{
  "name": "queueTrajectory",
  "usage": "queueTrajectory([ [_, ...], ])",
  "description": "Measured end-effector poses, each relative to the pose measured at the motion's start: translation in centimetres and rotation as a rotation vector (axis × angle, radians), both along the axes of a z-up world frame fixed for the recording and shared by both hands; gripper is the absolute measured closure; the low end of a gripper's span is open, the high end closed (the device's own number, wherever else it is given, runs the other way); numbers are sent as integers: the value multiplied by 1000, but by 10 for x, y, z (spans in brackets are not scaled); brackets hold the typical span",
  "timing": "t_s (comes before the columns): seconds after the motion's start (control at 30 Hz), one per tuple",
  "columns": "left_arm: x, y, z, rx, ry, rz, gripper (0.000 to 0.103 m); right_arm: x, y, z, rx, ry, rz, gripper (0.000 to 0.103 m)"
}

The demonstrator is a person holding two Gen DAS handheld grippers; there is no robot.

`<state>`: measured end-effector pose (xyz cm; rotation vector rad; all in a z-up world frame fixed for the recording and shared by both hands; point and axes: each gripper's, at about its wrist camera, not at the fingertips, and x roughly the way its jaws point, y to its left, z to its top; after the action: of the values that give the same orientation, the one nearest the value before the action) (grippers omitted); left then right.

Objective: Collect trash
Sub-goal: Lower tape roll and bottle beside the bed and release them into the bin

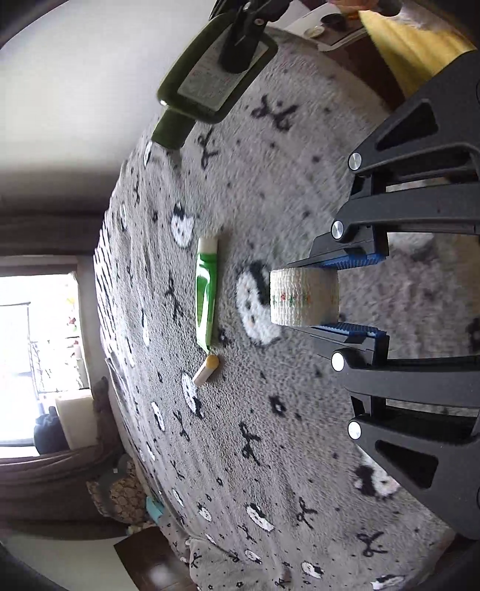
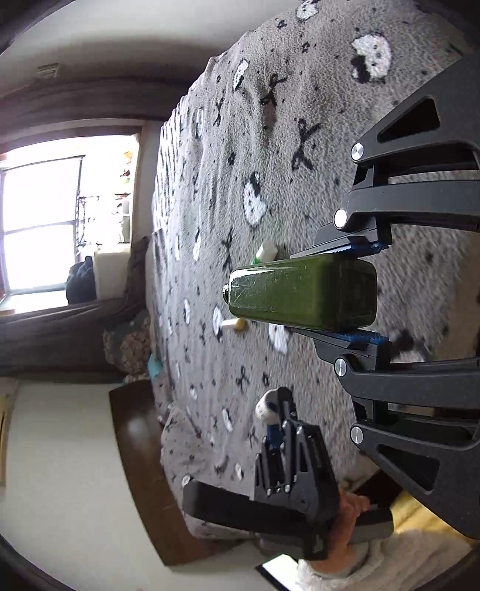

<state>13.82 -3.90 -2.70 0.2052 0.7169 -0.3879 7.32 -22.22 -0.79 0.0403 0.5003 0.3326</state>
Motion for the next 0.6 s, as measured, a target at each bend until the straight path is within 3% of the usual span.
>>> queueTrajectory([
  [0.33,-101,16,-14,-64,6,-63,80,-77,9,-15,56,7,67,71],
  [0.6,-151,34,-51,-76,63,-22,80,-113,29,-54,54,119,89,71],
])
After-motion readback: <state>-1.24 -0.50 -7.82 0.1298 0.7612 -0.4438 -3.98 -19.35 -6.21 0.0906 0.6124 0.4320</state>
